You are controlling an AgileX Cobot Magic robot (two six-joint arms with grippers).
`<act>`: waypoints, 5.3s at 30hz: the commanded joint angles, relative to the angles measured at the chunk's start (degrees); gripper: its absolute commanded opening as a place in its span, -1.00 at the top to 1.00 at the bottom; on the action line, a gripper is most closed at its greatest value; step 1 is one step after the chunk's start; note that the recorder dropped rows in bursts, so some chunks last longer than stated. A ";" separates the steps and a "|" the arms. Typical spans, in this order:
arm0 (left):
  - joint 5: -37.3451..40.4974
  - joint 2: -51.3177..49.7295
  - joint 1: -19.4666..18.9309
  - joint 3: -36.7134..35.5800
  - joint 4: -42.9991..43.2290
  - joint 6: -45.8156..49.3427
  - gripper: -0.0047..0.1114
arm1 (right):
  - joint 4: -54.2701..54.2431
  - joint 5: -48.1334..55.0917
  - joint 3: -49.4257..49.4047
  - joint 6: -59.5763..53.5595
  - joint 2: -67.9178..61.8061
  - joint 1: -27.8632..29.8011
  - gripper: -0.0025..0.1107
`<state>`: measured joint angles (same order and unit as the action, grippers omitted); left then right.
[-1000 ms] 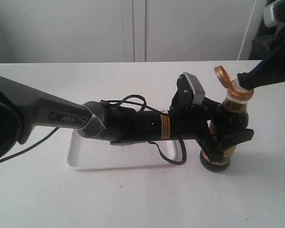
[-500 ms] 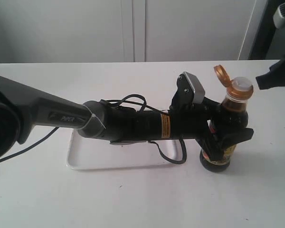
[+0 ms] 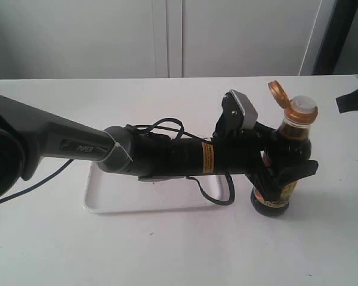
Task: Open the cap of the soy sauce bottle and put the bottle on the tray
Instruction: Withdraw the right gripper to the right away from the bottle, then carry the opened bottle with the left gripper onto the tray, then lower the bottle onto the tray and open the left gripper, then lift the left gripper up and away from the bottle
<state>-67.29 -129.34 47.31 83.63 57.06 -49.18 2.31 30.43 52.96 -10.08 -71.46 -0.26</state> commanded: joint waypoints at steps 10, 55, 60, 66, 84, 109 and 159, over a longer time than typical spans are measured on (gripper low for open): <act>2.45 3.72 0.42 -0.37 2.97 -1.75 0.92 | 0.67 -0.33 -0.47 1.15 -0.14 3.85 0.96; -2.67 29.07 -25.27 -24.99 6.76 0.02 0.92 | -3.99 -13.95 -7.27 0.91 -0.14 -1.96 0.96; -2.67 29.07 -27.95 -27.02 6.10 1.52 0.92 | -3.99 -14.07 -7.27 0.91 -0.14 -1.96 0.96; -2.67 28.25 -28.84 -27.15 5.65 2.88 0.92 | -3.99 -14.28 -7.27 0.91 -0.14 -1.96 0.96; -2.67 22.00 -28.84 -27.15 -0.17 5.51 0.92 | -3.99 -14.80 -7.27 0.91 -0.14 -1.96 0.96; -2.67 19.67 -29.55 -27.15 3.59 2.38 0.31 | -3.99 -14.42 -7.27 0.91 -0.14 -1.96 0.96; -0.72 42.07 -34.01 -25.41 7.27 -7.37 -0.57 | -3.64 -20.47 -7.27 -1.45 -0.14 -1.96 0.96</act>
<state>-67.90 -89.75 13.40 57.38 65.53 -54.67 -1.36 12.92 46.08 -9.81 -71.46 -2.05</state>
